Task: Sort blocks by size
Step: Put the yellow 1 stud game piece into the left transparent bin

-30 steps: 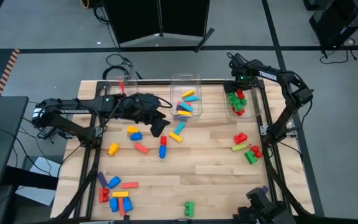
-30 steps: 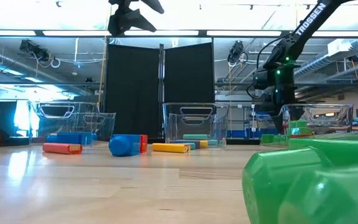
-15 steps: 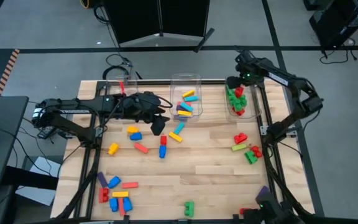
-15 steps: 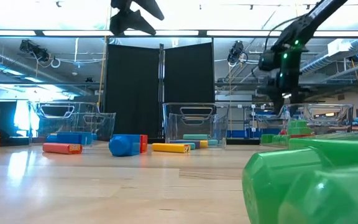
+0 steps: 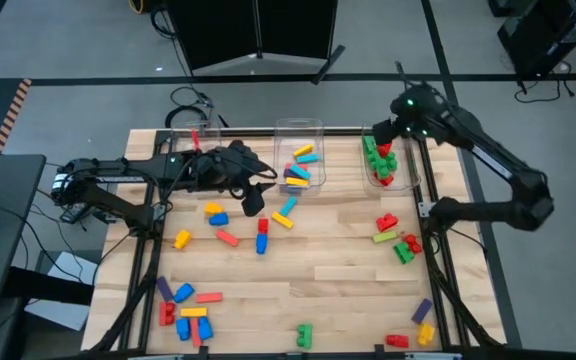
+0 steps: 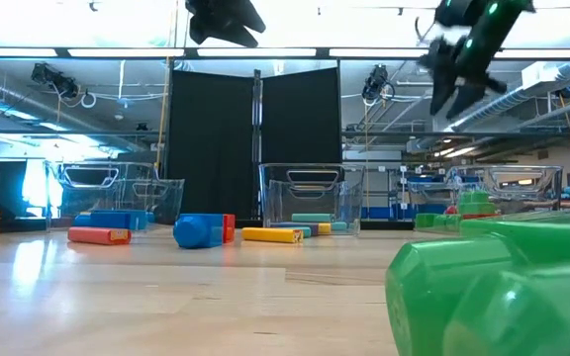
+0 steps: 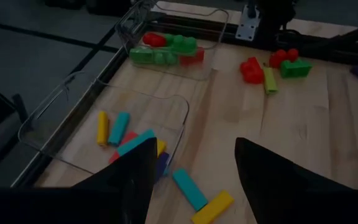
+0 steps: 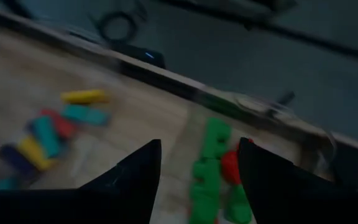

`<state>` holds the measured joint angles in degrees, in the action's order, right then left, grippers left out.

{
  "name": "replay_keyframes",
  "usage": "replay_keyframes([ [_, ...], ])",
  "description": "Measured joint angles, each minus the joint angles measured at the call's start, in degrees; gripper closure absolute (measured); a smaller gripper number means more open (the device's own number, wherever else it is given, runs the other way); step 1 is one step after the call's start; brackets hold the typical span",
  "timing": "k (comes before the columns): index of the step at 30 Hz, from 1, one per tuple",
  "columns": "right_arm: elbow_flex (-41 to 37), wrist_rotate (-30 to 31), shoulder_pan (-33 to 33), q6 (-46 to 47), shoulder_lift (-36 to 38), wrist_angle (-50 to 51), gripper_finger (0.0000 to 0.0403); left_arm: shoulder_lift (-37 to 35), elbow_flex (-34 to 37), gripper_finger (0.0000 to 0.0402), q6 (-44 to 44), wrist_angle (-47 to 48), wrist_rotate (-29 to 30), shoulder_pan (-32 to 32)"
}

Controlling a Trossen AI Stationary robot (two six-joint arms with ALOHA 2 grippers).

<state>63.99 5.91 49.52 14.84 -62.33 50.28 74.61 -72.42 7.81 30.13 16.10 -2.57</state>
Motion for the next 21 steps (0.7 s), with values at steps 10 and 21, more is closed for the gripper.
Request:
replay_keyframes([
  [10,0.00,-0.12,-15.97,-4.72,13.84,-0.06,0.0188,0.48,0.00,0.0178,0.03,-0.37,0.00,0.09],
  [21,0.00,-2.46,-36.02,-1.96,18.63,-0.09,0.0197,2.69,0.00,0.0178,2.71,1.33,0.92,3.22],
])
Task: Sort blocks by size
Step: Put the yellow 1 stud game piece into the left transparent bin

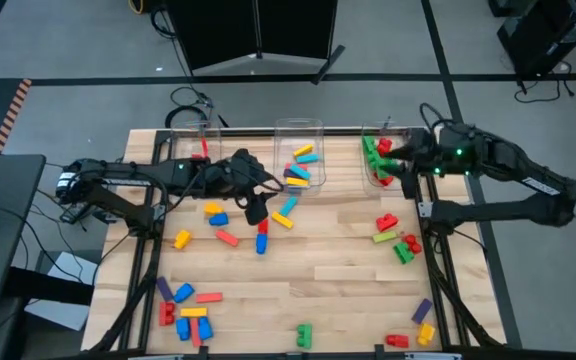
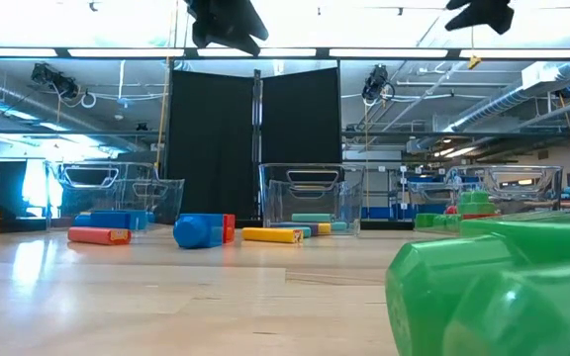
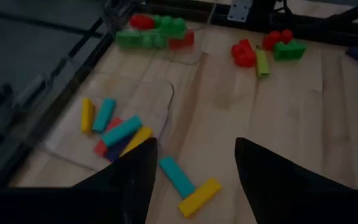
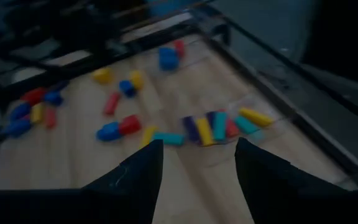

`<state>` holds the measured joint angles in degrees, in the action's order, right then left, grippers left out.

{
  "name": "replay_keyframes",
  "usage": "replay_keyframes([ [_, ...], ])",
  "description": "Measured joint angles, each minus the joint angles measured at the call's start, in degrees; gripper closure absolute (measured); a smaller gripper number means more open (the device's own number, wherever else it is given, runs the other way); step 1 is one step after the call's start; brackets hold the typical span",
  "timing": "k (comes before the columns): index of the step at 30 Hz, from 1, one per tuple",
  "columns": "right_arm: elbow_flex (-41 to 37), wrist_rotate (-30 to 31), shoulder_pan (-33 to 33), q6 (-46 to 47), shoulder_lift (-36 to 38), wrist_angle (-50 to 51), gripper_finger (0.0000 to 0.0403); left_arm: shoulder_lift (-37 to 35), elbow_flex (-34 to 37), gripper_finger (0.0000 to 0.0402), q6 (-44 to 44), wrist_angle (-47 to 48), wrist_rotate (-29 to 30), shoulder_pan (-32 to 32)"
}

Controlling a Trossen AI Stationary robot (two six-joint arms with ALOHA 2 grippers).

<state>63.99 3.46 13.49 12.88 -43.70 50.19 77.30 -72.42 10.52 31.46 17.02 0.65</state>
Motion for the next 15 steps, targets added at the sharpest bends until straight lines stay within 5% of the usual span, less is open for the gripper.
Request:
replay_keyframes([
  [7,-2.90,5.91,-12.14,2.15,-4.83,-3.34,0.0208,0.00,0.00,0.0178,13.95,9.80,5.05,4.47],
  [15,-10.66,6.13,-17.30,3.98,-8.73,-8.85,0.0208,-1.47,0.00,0.0179,48.62,37.14,5.58,9.22],
])
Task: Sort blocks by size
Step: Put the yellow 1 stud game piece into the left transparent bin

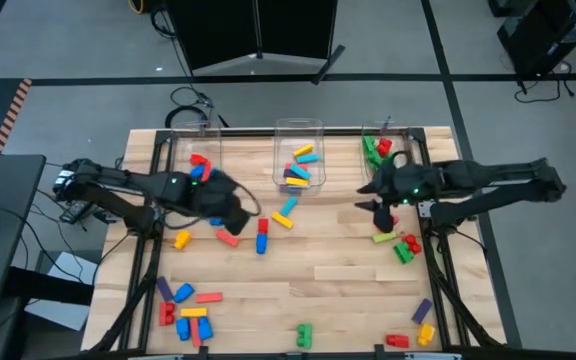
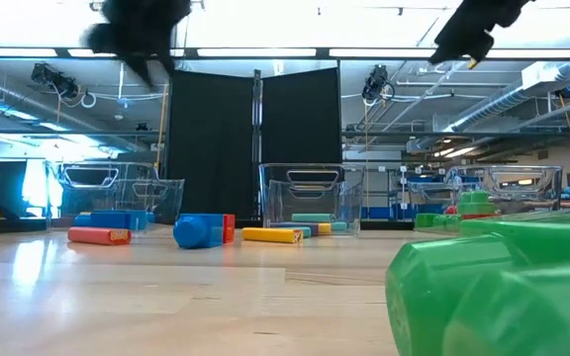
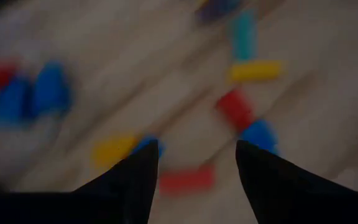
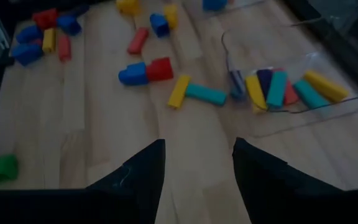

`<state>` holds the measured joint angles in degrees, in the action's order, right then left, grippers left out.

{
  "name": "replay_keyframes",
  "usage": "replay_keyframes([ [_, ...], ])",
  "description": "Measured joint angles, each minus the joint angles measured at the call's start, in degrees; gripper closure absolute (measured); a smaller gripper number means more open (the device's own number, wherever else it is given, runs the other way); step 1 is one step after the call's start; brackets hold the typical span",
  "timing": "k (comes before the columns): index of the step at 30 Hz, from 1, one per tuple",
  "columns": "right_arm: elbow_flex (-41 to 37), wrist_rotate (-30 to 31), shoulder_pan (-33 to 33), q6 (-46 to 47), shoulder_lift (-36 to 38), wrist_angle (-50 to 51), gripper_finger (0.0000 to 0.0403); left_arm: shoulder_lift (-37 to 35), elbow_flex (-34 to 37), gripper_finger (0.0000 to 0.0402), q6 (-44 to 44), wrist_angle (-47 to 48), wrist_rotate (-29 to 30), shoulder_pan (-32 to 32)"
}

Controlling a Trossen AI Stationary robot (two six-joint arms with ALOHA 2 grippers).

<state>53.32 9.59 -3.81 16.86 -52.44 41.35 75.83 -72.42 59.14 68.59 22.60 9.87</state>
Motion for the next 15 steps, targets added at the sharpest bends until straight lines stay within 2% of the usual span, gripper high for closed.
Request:
replay_keyframes([
  [5,-3.40,-0.25,-1.52,1.01,-0.86,-3.54,0.0210,-0.18,0.03,0.0179,17.13,13.49,-5.45,3.99],
  [10,-5.44,-0.44,-2.90,2.38,-0.78,-5.80,0.0209,-0.19,0.42,0.0179,25.89,15.77,-7.44,8.91],
  [15,-6.27,-0.46,-3.92,2.50,-0.66,-6.37,0.0211,-0.19,3.25,0.0179,31.76,16.47,-12.96,12.54],
])
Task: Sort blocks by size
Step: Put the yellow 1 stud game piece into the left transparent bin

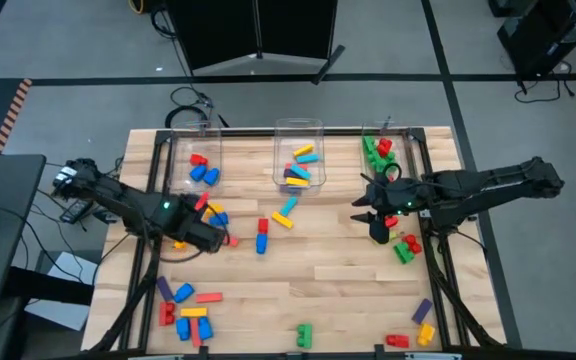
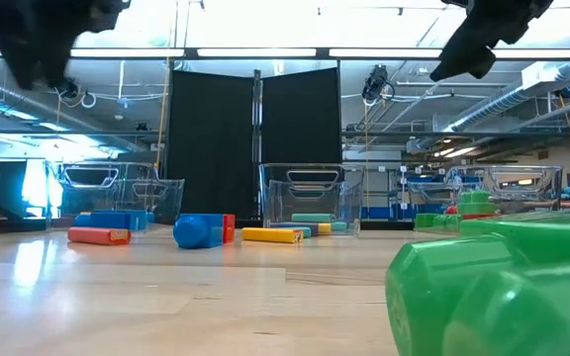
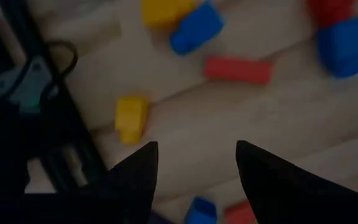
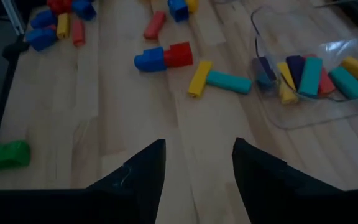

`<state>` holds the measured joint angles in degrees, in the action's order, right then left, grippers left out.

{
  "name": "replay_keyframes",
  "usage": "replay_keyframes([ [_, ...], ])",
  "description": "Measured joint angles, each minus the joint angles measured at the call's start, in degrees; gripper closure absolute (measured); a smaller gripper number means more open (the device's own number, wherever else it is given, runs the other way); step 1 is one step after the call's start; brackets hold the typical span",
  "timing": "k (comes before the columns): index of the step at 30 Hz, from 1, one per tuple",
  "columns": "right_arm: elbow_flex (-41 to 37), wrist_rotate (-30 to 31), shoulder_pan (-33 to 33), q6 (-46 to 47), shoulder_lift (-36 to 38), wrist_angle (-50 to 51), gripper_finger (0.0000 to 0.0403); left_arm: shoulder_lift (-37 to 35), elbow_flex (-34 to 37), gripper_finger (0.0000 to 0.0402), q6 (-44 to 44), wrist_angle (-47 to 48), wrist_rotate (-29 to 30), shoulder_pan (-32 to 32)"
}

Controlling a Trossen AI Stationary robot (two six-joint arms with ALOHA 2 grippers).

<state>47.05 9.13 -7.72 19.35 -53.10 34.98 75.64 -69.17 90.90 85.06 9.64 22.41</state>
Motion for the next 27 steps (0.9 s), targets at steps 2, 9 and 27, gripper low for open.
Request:
replay_keyframes([
  [2,-0.05,-0.02,-0.22,0.00,0.00,-0.09,0.0210,-0.19,1.88,0.0179,1.95,-0.06,-1.65,1.39],
  [9,-0.05,-0.02,-0.89,0.00,-0.04,-1.15,0.0211,-4.58,10.59,0.0179,7.02,-4.05,-4.49,4.07],
  [27,0.02,0.73,-1.14,4.88,-0.31,-8.10,0.0213,-16.87,28.25,0.0179,-7.91,-14.87,-5.29,1.26],
])
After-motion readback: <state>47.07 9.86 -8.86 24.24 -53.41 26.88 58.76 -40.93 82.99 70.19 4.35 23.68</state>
